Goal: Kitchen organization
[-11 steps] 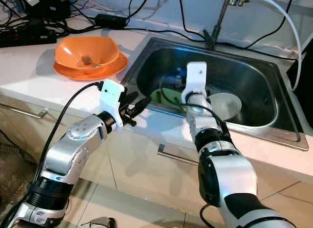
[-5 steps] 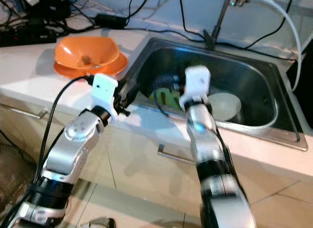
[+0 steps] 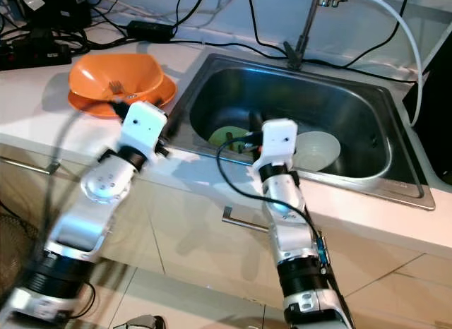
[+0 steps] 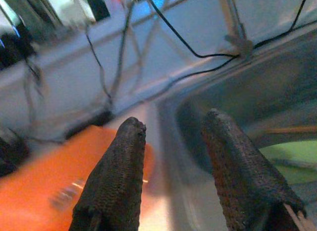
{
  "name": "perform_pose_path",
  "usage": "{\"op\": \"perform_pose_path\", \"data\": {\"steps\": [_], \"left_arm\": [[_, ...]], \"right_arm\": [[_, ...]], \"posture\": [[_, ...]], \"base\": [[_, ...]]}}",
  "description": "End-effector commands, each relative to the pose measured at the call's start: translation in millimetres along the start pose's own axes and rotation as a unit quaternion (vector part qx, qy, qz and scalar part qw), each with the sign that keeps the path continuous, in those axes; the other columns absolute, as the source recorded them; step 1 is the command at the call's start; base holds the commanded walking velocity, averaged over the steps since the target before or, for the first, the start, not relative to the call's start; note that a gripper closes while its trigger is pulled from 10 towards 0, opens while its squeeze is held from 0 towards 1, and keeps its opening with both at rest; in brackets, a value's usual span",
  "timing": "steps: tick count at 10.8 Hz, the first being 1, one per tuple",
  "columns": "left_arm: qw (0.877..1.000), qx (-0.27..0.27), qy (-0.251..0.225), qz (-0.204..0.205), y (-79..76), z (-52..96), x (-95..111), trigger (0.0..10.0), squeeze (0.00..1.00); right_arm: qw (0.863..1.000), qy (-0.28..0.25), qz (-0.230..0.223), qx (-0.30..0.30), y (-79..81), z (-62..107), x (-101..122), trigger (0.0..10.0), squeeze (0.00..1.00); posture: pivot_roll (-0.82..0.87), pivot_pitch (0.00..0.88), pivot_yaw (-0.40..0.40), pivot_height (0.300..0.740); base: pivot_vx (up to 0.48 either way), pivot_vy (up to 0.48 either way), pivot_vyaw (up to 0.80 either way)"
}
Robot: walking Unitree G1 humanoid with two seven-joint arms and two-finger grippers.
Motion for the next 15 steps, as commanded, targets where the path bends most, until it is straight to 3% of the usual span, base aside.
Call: {"op": "perform_pose_path", "data": {"steps": [1, 2, 3, 4, 6, 13, 14, 15], "left_arm": [[0.998, 0.005, -0.018, -0.061, 6.5, -3.3, 10, 10.0, 0.0], [0.996, 0.005, -0.009, -0.093, 13.9, -4.1, 4, 10.0, 1.0], [0.987, 0.008, 0.018, -0.16, 27.2, -8.0, -10, 10.0, 1.0], [0.979, 0.007, 0.036, -0.201, 31.8, -10.2, -19, 10.0, 0.0], [0.969, -0.006, 0.064, -0.241, 36.5, -15.2, -34, 10.0, 0.0], [0.964, -0.017, 0.108, -0.244, 35.8, -37.2, -57, 10.0, 0.0], [0.963, -0.013, 0.108, -0.247, 37.9, -42.4, -56, 9.1, 0.0], [0.963, -0.011, 0.108, -0.246, 38.2, -43.5, -55, 3.0, 0.0]], "right_arm": [[1.0, -0.001, 0.002, -0.001, 1.2, 0.3, 3, 10.0, 0.0], [1.0, 0.001, 0.002, -0.001, 2.1, -0.4, 3, 10.0, 0.0], [1.0, 0.002, -0.001, -0.004, 2.1, -1.6, 2, 10.0, 0.0], [1.0, 0.004, -0.001, -0.005, 2.3, -1.3, 2, 10.0, 0.0], [1.0, 0.008, -0.002, -0.004, 2.9, -0.9, 1, 10.0, 0.0], [1.0, 0.012, -0.003, -0.006, 3.4, -3.0, 1, 10.0, 0.0], [1.0, 0.011, -0.002, -0.009, 1.6, -2.5, 2, 10.0, 0.0], [1.0, 0.011, -0.001, -0.01, 0.8, -2.4, 2, 10.0, 0.0]], "posture": [[0.07, 0.025, -0.047, 0.74], [0.08, 0.021, -0.046, 0.74], [0.07, 0.014, -0.045, 0.74], [0.07, 0.009, -0.046, 0.74], [0.07, 0.006, -0.046, 0.74], [0.07, 0.025, -0.052, 0.74], [0.06, 0.026, -0.051, 0.74], [0.06, 0.027, -0.051, 0.74]], "base": [[0.0, 0.0, 0.0], [0.0, 0.0, 0.0], [0.0, 0.0, 0.0], [0.0, 0.0, 0.0], [0.0, 0.0, 0.0], [0.0, 0.0, 0.0], [0.0, 0.0, 0.0], [0.0, 0.0, 0.0]]}}
Point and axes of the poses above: a point about 5 cm out from each wrist's last joint towards the gripper, its own z axis pointing back from the gripper into the wrist, its own x axis along the axis of the wrist's last joint, y = z × x, the point moved 4 cm from there along -z, pointing out of the wrist towards the gripper, and after that the axes turned 13 degrees about -z, right-handed, at the moved point
